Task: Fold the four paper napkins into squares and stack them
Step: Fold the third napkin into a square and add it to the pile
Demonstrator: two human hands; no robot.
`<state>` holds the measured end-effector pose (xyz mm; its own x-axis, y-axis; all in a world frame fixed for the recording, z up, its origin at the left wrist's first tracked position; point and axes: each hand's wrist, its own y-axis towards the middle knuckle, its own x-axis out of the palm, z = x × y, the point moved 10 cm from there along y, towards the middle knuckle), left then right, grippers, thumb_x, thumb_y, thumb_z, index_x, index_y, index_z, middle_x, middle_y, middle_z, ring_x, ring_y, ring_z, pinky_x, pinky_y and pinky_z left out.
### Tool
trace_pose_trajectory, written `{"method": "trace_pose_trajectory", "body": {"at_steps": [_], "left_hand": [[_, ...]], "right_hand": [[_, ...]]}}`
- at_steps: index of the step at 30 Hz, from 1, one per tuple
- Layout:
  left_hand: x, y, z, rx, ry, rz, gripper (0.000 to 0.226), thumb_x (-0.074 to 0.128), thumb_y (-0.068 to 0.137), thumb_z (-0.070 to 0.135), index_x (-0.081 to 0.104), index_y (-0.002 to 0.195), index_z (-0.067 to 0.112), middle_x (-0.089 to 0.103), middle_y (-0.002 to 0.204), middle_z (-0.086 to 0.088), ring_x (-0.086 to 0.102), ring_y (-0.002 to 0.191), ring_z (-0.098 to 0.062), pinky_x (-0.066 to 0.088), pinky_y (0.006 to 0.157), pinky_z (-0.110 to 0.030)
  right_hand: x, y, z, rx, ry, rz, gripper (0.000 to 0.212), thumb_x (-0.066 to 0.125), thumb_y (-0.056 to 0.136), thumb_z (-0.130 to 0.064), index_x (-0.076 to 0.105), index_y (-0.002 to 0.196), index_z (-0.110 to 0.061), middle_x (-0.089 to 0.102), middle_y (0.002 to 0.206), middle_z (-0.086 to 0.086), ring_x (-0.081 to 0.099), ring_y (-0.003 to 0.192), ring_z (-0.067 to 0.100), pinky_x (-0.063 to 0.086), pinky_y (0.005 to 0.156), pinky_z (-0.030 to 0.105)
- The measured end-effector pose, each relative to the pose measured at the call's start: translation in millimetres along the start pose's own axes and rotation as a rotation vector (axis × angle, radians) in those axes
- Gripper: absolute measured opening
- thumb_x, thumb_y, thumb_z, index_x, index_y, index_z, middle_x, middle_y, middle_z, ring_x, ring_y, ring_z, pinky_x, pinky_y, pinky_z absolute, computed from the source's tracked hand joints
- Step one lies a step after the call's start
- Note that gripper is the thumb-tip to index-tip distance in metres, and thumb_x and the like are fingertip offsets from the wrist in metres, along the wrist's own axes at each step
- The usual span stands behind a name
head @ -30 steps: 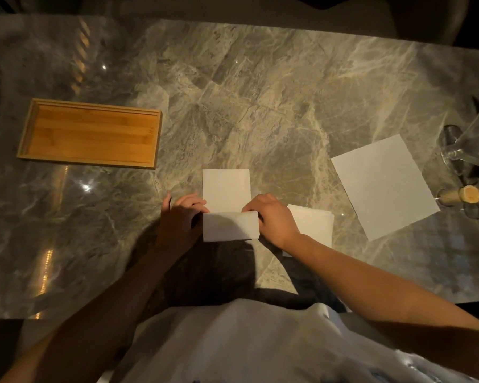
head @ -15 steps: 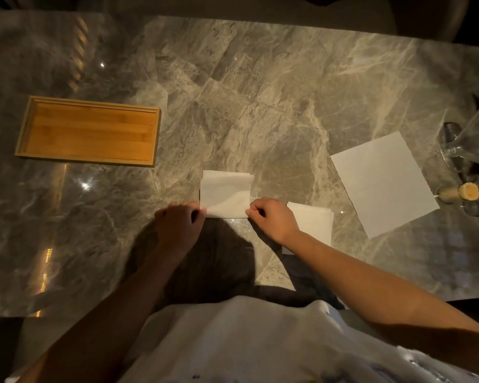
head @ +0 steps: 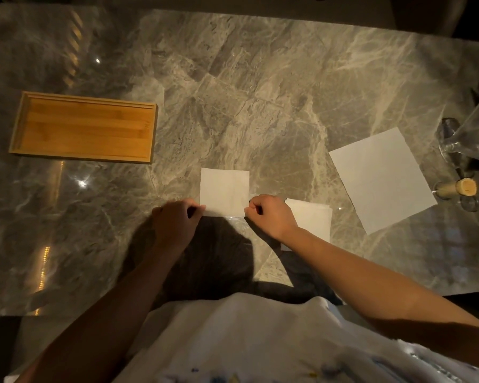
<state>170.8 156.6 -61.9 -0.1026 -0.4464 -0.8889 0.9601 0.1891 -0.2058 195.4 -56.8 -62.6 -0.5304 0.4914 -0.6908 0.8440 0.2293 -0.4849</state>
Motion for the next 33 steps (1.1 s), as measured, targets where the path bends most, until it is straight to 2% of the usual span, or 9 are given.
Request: {"method": "trace_pose_trajectory", "body": {"at_steps": [8, 11, 13, 15, 18, 21, 25, 30, 33], "left_hand": [[1.1, -0.4, 3.6, 0.053, -0.009, -0.009, 0.027, 0.056, 0.088, 0.043, 0.066, 0.089, 0.019, 0.07, 0.081, -0.001, 0.057, 0.071, -0.012, 0.042, 0.074, -0.028], [-2.1, -2.6, 3.1, 0.07, -0.053, 0.005, 0.026, 0.055, 0.086, 0.043, 0.061, 0.092, 0.018, 0.065, 0.092, -0.003, 0.059, 0.086, -0.019, 0.049, 0.081, -0.038], [-12.7, -3.7, 14.1, 0.178, 0.026, 0.088, 0.029, 0.057, 0.085, 0.041, 0.06, 0.101, 0.017, 0.062, 0.107, -0.008, 0.056, 0.101, -0.025, 0.044, 0.089, -0.04], [-18.4, 0.7, 30.1, 0.293, 0.128, 0.108, 0.036, 0.059, 0.083, 0.042, 0.059, 0.111, 0.02, 0.059, 0.12, -0.006, 0.053, 0.109, -0.024, 0.04, 0.092, -0.039], [-12.9, 15.5, 47.2, 0.373, 0.198, 0.034, 0.048, 0.065, 0.08, 0.04, 0.056, 0.123, 0.021, 0.053, 0.136, -0.003, 0.05, 0.12, -0.025, 0.036, 0.098, -0.045], [4.5, 22.5, 55.8, 0.425, 0.229, -0.082, 0.054, 0.061, 0.085, 0.035, 0.046, 0.135, 0.021, 0.039, 0.149, 0.001, 0.031, 0.139, -0.02, 0.014, 0.11, -0.054], [26.4, 25.3, 51.9, 0.513, 0.363, -0.197, 0.063, 0.057, 0.087, 0.037, 0.032, 0.143, 0.023, 0.027, 0.155, 0.004, 0.016, 0.145, -0.015, 0.003, 0.112, -0.056], [23.8, 20.7, 46.6, 0.589, 0.387, -0.182, 0.07, 0.069, 0.077, 0.036, 0.042, 0.138, 0.016, 0.04, 0.149, -0.006, 0.034, 0.138, -0.026, 0.019, 0.106, -0.065], [21.2, 21.1, 35.9, 0.588, 0.387, -0.202, 0.071, 0.065, 0.08, 0.042, 0.037, 0.141, 0.017, 0.033, 0.152, -0.006, 0.029, 0.141, -0.026, 0.019, 0.107, -0.063]], "right_hand": [[1.1, 2.4, 2.6, 0.016, 0.038, -0.002, 0.026, 0.057, 0.084, -0.026, 0.049, 0.061, -0.019, 0.055, 0.066, -0.003, 0.052, 0.065, 0.018, 0.047, 0.063, 0.035], [-11.1, -0.5, 4.0, 0.037, 0.134, 0.1, 0.018, 0.06, 0.082, -0.03, 0.047, 0.07, -0.025, 0.054, 0.065, -0.005, 0.052, 0.062, 0.014, 0.044, 0.058, 0.032], [-32.8, -4.5, -1.6, -0.015, 0.175, 0.266, 0.016, 0.06, 0.083, -0.03, 0.044, 0.08, -0.027, 0.051, 0.069, -0.009, 0.05, 0.064, 0.01, 0.04, 0.055, 0.029], [-49.4, -4.8, -19.2, -0.137, 0.107, 0.358, 0.015, 0.061, 0.084, -0.028, 0.048, 0.091, -0.025, 0.051, 0.082, -0.011, 0.049, 0.075, 0.009, 0.042, 0.062, 0.027], [-38.1, 8.7, -48.2, -0.284, -0.187, 0.244, 0.041, 0.062, 0.085, -0.033, 0.052, 0.121, -0.017, 0.053, 0.125, 0.003, 0.047, 0.115, 0.022, 0.042, 0.093, 0.039], [-7.8, 21.8, -60.4, -0.315, -0.41, 0.056, 0.065, 0.062, 0.086, -0.041, 0.036, 0.141, -0.02, 0.027, 0.155, 0.003, 0.022, 0.142, 0.026, 0.026, 0.111, 0.047], [17.1, 28.5, -55.2, -0.298, -0.502, -0.065, 0.078, 0.061, 0.088, -0.043, 0.019, 0.15, -0.021, 0.004, 0.162, 0.002, 0.0, 0.149, 0.025, 0.01, 0.116, 0.054], [24.3, 25.2, -40.7, -0.277, -0.548, -0.119, 0.082, 0.058, 0.09, -0.045, 0.008, 0.152, -0.025, -0.003, 0.162, 0.001, -0.005, 0.149, 0.024, 0.007, 0.117, 0.057], [15.0, 23.1, -31.4, -0.273, -0.551, -0.111, 0.082, 0.059, 0.089, -0.044, 0.01, 0.152, -0.026, -0.001, 0.162, 0.001, -0.002, 0.149, 0.025, 0.007, 0.116, 0.058]]}}
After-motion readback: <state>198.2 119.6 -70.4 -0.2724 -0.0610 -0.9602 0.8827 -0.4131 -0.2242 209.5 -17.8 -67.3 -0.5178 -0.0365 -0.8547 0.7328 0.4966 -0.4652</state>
